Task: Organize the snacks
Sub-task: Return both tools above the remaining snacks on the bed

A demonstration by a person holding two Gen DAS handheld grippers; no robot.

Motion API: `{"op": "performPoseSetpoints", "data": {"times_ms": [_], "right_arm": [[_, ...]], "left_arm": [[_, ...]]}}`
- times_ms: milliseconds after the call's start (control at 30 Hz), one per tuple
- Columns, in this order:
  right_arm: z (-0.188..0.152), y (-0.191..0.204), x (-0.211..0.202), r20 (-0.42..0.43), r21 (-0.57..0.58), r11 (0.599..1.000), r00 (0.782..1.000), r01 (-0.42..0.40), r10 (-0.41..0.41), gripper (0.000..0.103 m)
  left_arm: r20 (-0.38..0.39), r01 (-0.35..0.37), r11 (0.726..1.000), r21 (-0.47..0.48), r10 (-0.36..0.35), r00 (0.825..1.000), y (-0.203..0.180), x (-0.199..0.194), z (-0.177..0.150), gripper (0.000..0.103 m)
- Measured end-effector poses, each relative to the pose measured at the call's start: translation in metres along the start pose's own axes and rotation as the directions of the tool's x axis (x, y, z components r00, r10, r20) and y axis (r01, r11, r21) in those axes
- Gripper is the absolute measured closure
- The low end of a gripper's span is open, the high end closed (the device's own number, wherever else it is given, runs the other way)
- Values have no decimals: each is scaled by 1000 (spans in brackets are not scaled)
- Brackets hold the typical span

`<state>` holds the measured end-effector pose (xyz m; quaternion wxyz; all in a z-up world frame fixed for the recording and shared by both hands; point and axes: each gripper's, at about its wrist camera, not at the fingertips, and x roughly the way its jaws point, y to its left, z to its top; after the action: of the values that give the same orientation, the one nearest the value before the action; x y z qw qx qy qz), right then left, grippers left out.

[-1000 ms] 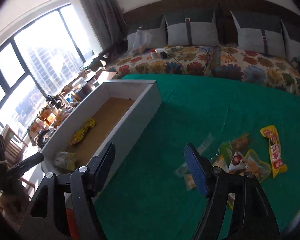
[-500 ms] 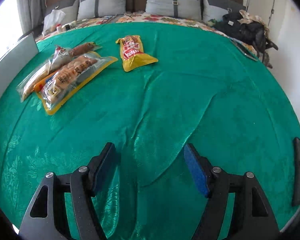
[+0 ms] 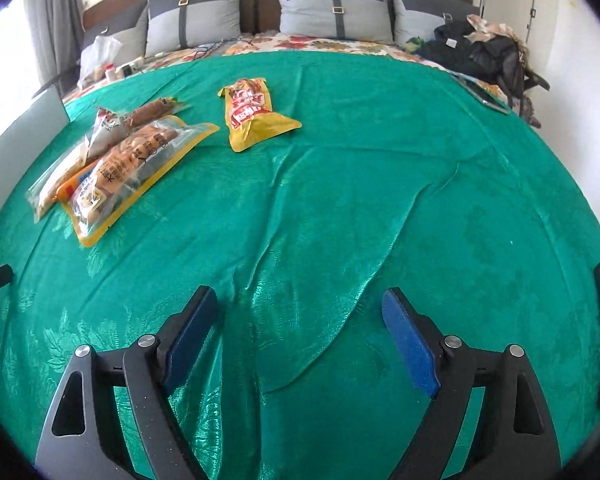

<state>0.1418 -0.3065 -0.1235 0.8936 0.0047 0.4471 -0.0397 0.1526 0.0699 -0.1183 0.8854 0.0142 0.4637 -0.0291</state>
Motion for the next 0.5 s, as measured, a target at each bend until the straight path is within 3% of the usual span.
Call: {"op": "performPoseSetpoints", "data": {"times_ms": [500], "right_arm": [[-1,-1,-1,-1,4,1000,1000,3,-3,15]], "left_arm": [[-1,-1,1000,0,1,1000,-1,2,-3,0]]}}
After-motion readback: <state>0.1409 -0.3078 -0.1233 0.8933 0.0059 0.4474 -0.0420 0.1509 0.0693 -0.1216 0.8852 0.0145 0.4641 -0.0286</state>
